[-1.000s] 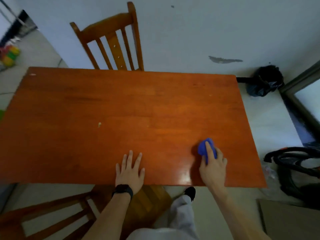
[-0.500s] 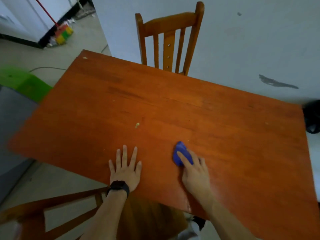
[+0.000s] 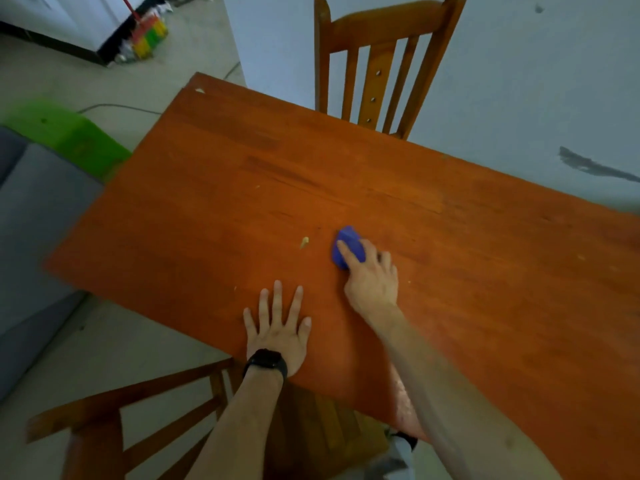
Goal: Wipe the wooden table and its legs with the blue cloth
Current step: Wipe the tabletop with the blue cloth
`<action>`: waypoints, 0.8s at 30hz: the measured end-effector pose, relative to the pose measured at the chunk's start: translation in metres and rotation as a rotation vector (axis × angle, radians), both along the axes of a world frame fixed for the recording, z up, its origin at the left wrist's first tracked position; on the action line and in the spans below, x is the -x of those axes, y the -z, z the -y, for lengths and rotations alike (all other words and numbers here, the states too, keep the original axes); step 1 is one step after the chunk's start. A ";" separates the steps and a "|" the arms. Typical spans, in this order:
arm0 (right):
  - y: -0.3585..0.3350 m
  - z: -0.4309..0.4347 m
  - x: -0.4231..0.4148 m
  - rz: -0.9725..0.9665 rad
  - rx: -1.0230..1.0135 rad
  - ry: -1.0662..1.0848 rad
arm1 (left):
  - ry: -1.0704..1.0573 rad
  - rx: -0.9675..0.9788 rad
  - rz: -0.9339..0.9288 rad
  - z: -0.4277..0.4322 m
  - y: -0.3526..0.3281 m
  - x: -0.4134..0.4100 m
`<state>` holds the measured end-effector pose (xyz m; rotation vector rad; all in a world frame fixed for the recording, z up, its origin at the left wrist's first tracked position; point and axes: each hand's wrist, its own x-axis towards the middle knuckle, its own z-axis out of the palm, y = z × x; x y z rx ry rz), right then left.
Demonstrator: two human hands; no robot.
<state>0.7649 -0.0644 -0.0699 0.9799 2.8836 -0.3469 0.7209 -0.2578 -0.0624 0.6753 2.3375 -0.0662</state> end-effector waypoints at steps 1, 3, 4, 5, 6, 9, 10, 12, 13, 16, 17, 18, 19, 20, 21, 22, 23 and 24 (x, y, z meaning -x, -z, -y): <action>-0.003 -0.021 -0.020 0.017 -0.020 0.105 | 0.002 0.007 0.019 0.001 -0.001 0.000; -0.009 -0.066 -0.070 0.062 -0.034 0.335 | 0.009 0.013 0.040 0.002 -0.002 0.000; -0.013 -0.085 -0.096 0.094 -0.014 0.452 | 0.008 0.017 0.051 0.002 -0.002 0.000; -0.019 -0.099 -0.121 0.126 0.022 0.568 | 0.003 0.017 0.064 0.001 -0.002 0.001; -0.025 -0.106 -0.141 0.137 0.067 0.674 | 0.000 0.015 0.070 0.001 -0.002 0.001; -0.031 -0.079 -0.170 0.084 0.093 0.785 | -0.007 0.002 0.073 0.000 0.001 0.002; -0.027 -0.054 -0.167 0.046 0.054 0.695 | -0.007 0.004 0.068 0.001 0.002 0.002; -0.022 0.007 -0.144 -0.021 -0.004 0.446 | 0.016 0.017 0.059 0.000 0.003 0.001; -0.019 0.039 -0.126 -0.044 0.001 0.311 | 0.020 0.024 0.055 0.000 0.004 0.001; -0.017 0.106 -0.094 0.066 0.153 0.055 | 0.024 0.033 0.018 -0.002 0.003 0.000; -0.016 0.108 -0.099 0.059 0.147 0.044 | 0.025 0.038 0.017 -0.002 0.003 0.000; -0.016 0.100 -0.115 0.021 0.106 0.073 | 0.031 0.041 0.016 -0.001 0.002 0.000; -0.016 0.085 -0.139 -0.004 0.047 0.130 | 0.043 0.039 0.002 -0.001 0.002 -0.001; -0.016 0.066 -0.171 0.010 0.031 0.228 | 0.057 0.035 -0.020 -0.001 0.001 -0.003; -0.017 0.045 -0.208 0.029 0.031 0.343 | 0.061 0.029 -0.043 0.000 0.001 -0.007; -0.019 0.024 -0.249 0.063 0.017 0.476 | 0.054 0.022 -0.070 0.001 0.000 -0.013; -0.024 0.007 -0.292 0.079 0.008 0.626 | 0.053 0.015 -0.100 0.000 -0.001 -0.019; -0.029 -0.006 -0.333 0.084 0.020 0.783 | 0.065 0.010 -0.128 -0.002 -0.003 -0.026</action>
